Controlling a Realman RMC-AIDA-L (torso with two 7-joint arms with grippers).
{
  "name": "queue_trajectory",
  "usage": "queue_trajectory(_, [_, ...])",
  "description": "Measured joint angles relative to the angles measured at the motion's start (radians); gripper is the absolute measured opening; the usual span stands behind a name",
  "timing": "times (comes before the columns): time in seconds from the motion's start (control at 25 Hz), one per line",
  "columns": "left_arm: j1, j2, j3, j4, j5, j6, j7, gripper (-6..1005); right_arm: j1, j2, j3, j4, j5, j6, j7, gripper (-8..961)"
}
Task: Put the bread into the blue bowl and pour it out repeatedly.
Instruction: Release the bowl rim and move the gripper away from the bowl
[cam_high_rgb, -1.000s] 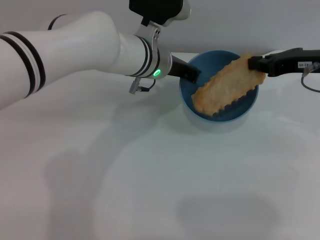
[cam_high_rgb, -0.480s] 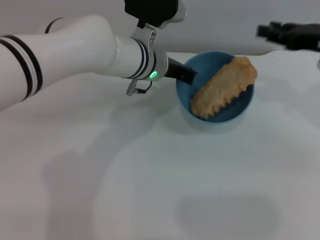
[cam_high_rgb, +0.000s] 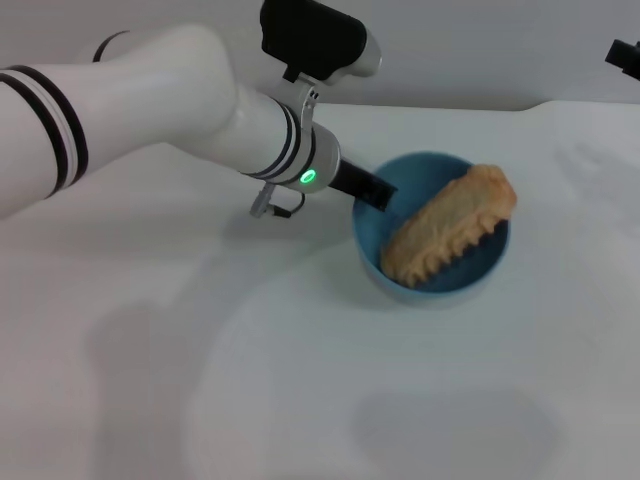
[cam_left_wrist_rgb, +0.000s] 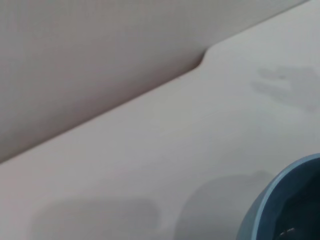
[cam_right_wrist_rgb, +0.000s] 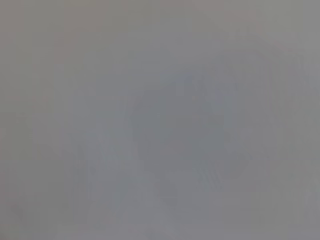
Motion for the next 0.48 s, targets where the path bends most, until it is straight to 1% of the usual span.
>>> queue_trajectory(0.2, [0.006, -0.007, 0.009, 0.002, -0.021, 0.034, -0.002, 0, 0.009, 0.001, -0.008, 0.026, 0.014, 0.001, -0.016, 431])
queue_trajectory(0.48, [0.028, -0.009, 0.025, 0.004, -0.042, 0.023, -0.003, -1, 0.028, 0.001, -0.004, 0.05, 0.016, 0.002, -0.022, 431])
